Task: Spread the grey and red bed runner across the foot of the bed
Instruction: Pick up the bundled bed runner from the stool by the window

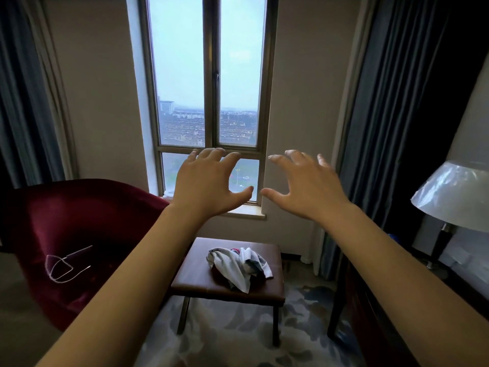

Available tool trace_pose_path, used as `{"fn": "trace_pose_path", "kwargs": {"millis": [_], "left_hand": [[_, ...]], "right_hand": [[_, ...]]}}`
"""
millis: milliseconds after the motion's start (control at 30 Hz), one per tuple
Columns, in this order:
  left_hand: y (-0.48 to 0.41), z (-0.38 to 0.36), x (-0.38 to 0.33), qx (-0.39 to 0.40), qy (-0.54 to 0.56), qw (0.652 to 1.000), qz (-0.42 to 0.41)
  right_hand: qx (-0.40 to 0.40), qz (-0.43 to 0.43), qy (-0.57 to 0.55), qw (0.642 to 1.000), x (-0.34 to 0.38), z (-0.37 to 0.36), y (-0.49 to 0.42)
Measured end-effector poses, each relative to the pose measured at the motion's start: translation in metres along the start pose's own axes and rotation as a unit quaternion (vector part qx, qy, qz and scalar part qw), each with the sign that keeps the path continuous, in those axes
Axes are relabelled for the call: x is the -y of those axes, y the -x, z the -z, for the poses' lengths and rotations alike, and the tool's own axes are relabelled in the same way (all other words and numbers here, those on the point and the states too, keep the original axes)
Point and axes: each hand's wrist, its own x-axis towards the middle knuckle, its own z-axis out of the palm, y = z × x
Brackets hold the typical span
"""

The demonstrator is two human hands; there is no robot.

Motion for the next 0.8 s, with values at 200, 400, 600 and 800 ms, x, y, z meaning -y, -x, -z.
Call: {"fn": "trace_pose_path", "kwargs": {"millis": [200,400,600,800], "left_hand": [[-0.078,-0.064,0.039,-0.002,0.02,1.0,-0.015],[-0.147,-0.128,0.066,0.007,0.023,0.999,-0.03],[-0.211,-0.196,0.083,0.007,0.023,0.999,-0.022],[-0.278,-0.259,0.094,-0.01,0.005,1.0,-0.004]], "right_hand": [[0.004,-0.022,0.022,1.0,-0.019,-0.05,-0.086],[0.004,-0.018,0.023,1.0,-0.036,-0.099,-0.164],[0.006,-0.012,0.016,1.0,-0.068,-0.159,-0.226],[-0.021,0.009,0.002,1.0,-0.112,-0.22,-0.298]]}}
